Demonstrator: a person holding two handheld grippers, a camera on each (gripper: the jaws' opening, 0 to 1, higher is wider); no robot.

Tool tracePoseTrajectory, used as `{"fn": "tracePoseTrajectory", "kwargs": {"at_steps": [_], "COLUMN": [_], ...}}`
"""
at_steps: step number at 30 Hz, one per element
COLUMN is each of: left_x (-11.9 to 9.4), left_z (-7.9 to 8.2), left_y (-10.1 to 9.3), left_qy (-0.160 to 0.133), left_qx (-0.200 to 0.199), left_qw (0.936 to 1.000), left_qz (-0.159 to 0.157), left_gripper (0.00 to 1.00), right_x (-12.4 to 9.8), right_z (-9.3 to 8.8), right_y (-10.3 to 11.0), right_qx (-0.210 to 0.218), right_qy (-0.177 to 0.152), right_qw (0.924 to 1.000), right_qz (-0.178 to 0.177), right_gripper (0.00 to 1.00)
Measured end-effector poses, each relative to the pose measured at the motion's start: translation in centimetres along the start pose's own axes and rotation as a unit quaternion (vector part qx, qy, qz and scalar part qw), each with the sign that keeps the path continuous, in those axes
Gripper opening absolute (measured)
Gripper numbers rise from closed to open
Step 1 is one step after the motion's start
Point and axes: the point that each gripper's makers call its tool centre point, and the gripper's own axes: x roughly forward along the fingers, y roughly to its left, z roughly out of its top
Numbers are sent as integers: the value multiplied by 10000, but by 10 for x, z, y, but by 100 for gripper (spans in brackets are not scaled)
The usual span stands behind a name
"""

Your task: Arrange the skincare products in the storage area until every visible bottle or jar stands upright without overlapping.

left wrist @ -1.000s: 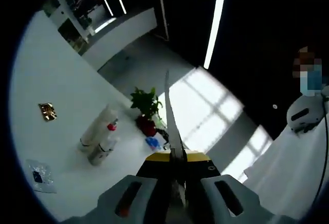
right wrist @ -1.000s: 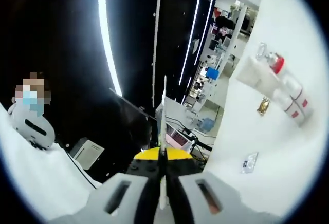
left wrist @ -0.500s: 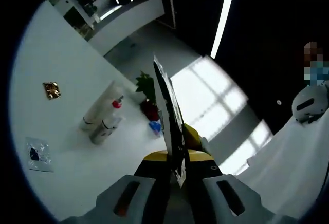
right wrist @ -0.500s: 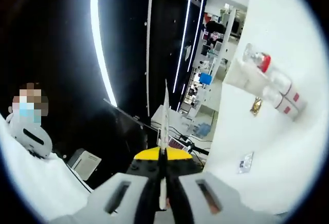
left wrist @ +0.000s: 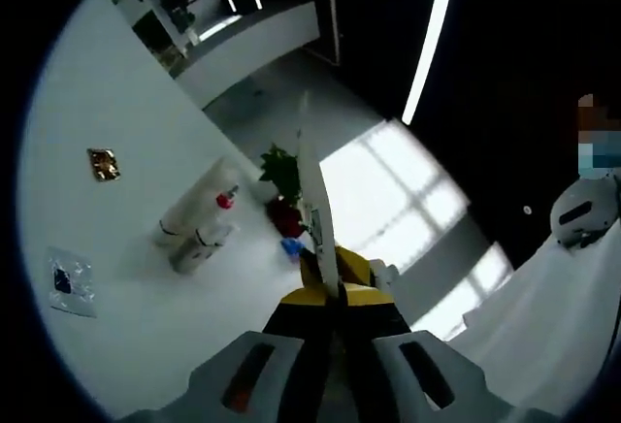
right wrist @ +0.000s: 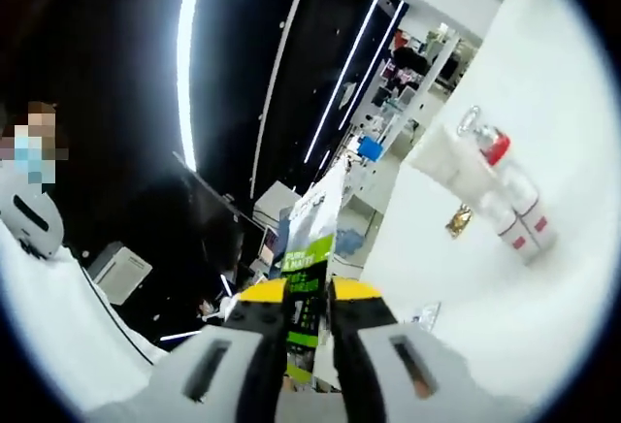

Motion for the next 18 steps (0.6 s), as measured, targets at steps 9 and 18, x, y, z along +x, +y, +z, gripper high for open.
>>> {"fn": "tracePoseTrajectory", "kwargs": {"at_steps": [9,18], "left_x": [-2,0], "left_z": [0,-4], "left_y": [9,24], "left_qy": [-103,-115], "left_qx": [-182,-392], "left_qw": [9997,9987], "left_qz": [115,289], "left_gripper": [0,0], "right_x": [-2,-6], "right_z": [-7,-16], "right_y": [-7,-19], "right_qx": [-299,-649], "right_qy": [236,528], "right_qw": [9991,9956], "right_qz": [-162,-412], "right_gripper": [34,45]}}
